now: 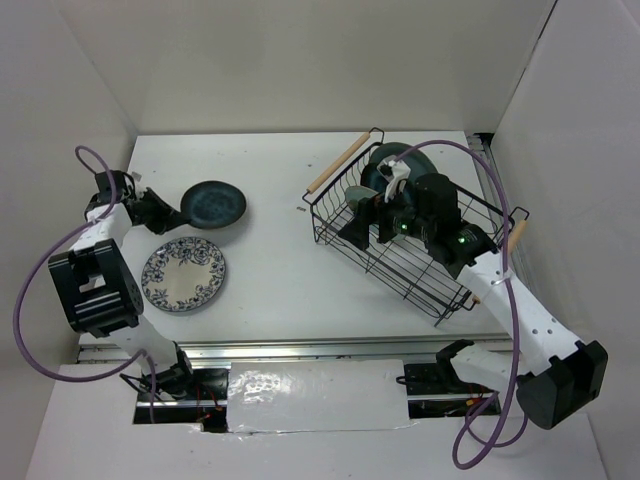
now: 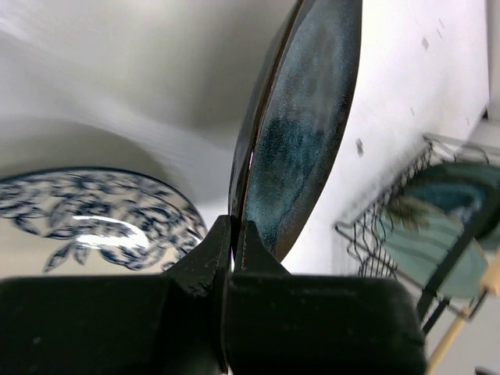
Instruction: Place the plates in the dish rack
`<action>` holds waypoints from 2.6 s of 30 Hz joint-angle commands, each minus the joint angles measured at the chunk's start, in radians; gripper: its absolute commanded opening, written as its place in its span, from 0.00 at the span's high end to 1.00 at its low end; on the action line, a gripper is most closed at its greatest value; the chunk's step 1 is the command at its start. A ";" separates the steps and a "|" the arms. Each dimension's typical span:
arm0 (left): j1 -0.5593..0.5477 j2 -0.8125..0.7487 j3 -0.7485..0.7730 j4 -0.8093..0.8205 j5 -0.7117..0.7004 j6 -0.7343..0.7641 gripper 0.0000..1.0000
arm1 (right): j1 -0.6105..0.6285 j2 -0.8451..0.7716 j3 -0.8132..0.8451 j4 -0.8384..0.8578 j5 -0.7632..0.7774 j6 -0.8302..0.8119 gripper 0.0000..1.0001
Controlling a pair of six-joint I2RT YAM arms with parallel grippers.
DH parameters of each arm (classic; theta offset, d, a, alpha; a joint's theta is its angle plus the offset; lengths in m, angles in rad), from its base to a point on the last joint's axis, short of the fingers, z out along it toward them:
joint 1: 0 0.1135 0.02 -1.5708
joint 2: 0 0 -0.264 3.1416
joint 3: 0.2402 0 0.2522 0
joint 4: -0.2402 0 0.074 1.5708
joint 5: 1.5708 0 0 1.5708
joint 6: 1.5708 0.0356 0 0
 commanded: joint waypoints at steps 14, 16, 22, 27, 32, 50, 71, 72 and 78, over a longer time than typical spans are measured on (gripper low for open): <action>-0.092 -0.219 0.169 -0.184 0.293 0.161 1.00 | 0.024 0.087 0.237 0.014 -0.028 0.159 0.00; -0.091 -0.237 0.206 -0.224 0.297 0.177 1.00 | 0.024 0.113 0.264 0.060 -0.080 0.191 0.00; -0.092 -0.279 0.267 -0.282 0.339 0.187 1.00 | 0.055 0.269 0.391 0.091 -0.114 0.274 0.15; -0.088 -0.308 0.282 -0.302 0.389 0.172 1.00 | 0.094 0.331 0.357 0.250 -0.017 0.465 0.06; -0.089 -0.336 0.284 -0.290 0.442 0.131 1.00 | 0.153 0.368 0.262 0.417 0.086 0.683 0.09; -0.088 -0.391 0.261 -0.276 0.535 0.094 1.00 | 0.277 0.618 0.222 0.804 0.170 1.061 0.25; -0.089 -0.412 0.221 -0.294 0.485 0.129 1.00 | 0.300 0.566 0.334 0.728 0.156 0.891 1.00; -0.091 -0.411 0.230 -0.308 0.466 0.134 0.99 | 0.296 0.555 0.377 0.650 0.164 0.852 1.00; -0.088 -0.411 0.298 -0.368 0.420 0.161 0.21 | 0.196 0.446 0.626 0.249 0.170 0.435 1.00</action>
